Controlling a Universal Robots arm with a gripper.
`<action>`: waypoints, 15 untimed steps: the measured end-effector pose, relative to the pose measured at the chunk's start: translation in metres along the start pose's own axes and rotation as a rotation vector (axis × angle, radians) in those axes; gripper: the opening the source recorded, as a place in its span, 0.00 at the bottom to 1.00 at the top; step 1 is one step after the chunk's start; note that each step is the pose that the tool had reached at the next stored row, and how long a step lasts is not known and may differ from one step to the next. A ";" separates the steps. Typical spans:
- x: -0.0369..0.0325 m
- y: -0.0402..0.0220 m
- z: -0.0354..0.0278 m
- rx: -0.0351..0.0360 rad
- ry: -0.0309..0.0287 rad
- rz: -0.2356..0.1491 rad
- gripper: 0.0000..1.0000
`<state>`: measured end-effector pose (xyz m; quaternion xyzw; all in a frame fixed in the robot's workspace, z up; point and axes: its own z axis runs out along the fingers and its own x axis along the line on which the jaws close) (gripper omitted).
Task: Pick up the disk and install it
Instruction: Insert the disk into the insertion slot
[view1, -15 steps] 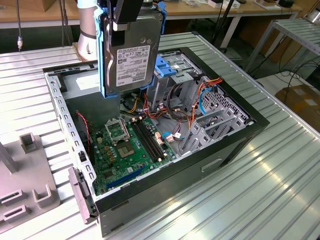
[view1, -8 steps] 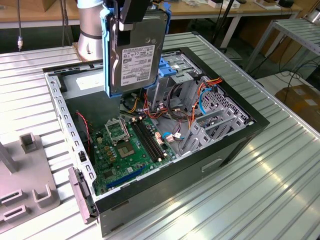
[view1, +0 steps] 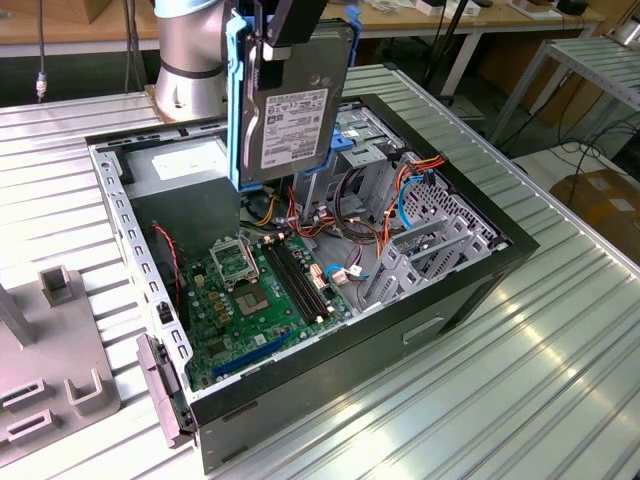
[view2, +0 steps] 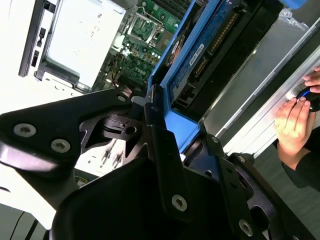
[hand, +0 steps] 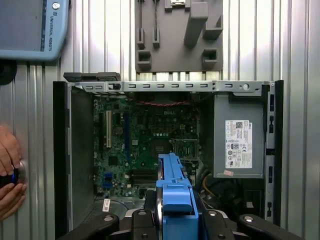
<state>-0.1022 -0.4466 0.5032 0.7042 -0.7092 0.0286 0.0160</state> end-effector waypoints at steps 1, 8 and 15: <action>0.0000 -0.0011 0.0002 -0.0002 0.0000 0.002 0.37; 0.0037 -0.0063 0.0019 -0.0014 -0.0035 0.020 0.37; 0.0139 -0.0083 0.0031 -0.0020 -0.0033 0.032 0.37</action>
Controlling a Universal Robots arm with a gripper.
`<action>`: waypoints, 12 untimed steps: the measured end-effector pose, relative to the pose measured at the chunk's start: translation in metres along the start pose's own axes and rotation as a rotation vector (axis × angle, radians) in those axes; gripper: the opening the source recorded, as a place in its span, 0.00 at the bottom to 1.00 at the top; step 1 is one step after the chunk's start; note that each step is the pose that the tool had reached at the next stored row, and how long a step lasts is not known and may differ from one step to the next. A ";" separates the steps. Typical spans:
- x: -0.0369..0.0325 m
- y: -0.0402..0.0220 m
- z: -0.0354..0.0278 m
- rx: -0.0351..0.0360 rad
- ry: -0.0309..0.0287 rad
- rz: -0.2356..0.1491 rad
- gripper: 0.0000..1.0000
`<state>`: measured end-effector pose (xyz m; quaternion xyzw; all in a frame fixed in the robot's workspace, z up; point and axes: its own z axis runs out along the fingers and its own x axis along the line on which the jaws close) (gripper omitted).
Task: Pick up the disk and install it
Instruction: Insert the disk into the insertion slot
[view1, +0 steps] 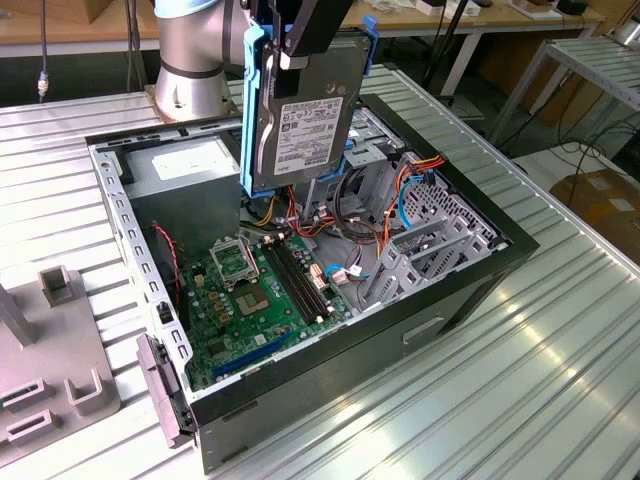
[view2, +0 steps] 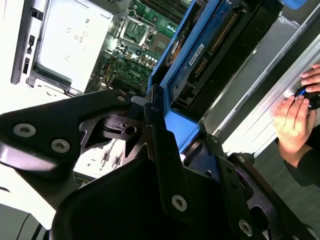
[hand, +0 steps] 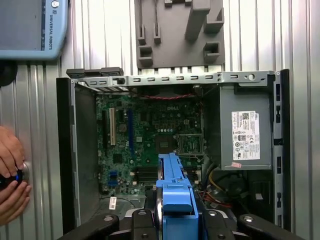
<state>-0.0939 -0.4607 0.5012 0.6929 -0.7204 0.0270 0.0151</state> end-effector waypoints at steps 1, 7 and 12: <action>0.0023 -0.0006 0.0003 -0.0001 0.0000 0.002 0.37; 0.0129 -0.0033 0.0030 -0.0004 0.0001 0.007 0.37; 0.0209 -0.0045 0.0047 -0.0015 -0.0230 0.009 0.37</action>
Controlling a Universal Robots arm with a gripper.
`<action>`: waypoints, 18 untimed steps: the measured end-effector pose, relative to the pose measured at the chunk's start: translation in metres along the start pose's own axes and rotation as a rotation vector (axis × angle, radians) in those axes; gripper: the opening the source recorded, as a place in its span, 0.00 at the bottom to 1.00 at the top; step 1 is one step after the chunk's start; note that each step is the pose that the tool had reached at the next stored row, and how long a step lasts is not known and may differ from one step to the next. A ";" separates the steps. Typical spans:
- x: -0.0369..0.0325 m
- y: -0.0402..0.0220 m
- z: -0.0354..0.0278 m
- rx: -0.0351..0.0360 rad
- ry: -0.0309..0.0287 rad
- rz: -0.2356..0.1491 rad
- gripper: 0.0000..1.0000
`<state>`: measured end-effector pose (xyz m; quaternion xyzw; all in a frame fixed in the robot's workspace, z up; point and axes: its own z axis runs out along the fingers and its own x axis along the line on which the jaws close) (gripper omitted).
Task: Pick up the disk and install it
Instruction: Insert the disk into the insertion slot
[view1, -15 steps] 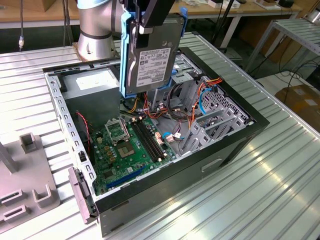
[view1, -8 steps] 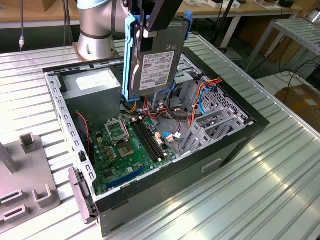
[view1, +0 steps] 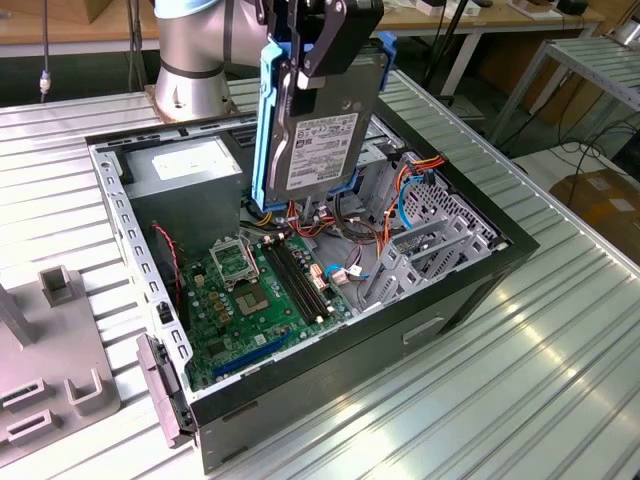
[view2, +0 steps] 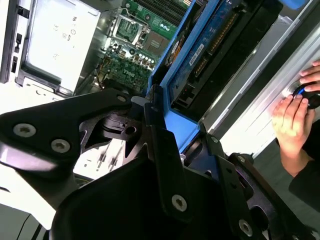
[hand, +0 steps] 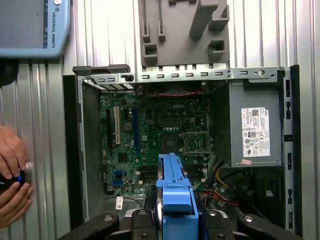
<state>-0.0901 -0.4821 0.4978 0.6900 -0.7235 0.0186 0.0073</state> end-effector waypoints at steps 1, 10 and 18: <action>0.0024 -0.0003 0.0001 -0.0004 -0.0052 0.000 0.37; 0.0116 -0.0047 0.0012 -0.0008 -0.0176 0.000 0.37; 0.0123 -0.0256 0.0033 -0.0011 -0.0174 0.000 0.37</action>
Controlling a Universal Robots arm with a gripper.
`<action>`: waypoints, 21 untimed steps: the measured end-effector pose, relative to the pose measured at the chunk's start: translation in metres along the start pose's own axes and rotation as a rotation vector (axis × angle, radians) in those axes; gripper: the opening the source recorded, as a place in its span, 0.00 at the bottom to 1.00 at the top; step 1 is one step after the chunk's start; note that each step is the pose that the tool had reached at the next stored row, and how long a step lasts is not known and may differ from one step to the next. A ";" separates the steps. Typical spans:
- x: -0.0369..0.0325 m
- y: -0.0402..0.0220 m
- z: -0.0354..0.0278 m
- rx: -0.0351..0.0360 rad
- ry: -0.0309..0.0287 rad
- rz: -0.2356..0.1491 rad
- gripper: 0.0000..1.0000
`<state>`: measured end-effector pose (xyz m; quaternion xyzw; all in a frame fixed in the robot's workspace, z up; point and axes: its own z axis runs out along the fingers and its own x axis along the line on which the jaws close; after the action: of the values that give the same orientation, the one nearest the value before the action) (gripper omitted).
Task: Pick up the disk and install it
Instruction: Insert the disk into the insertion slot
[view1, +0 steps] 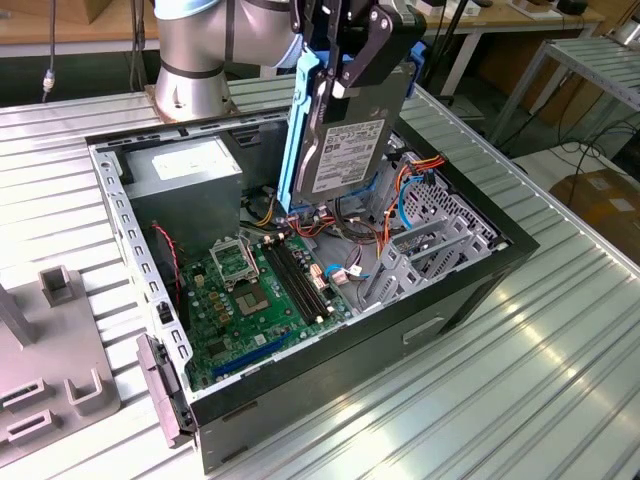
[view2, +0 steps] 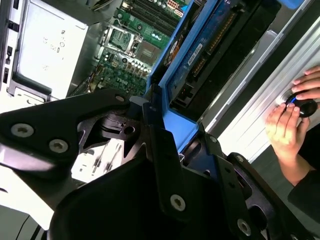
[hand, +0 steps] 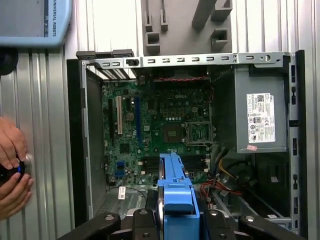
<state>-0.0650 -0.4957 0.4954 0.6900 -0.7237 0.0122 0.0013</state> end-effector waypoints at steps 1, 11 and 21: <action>0.0001 -0.0015 0.0002 -0.0001 0.0001 0.000 0.37; 0.0166 -0.0071 0.0027 0.0000 0.0000 0.000 0.37; 0.0411 -0.0115 0.0039 -0.0006 -0.0001 0.000 0.37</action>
<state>-0.0554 -0.5374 0.4924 0.6900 -0.7237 0.0119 0.0015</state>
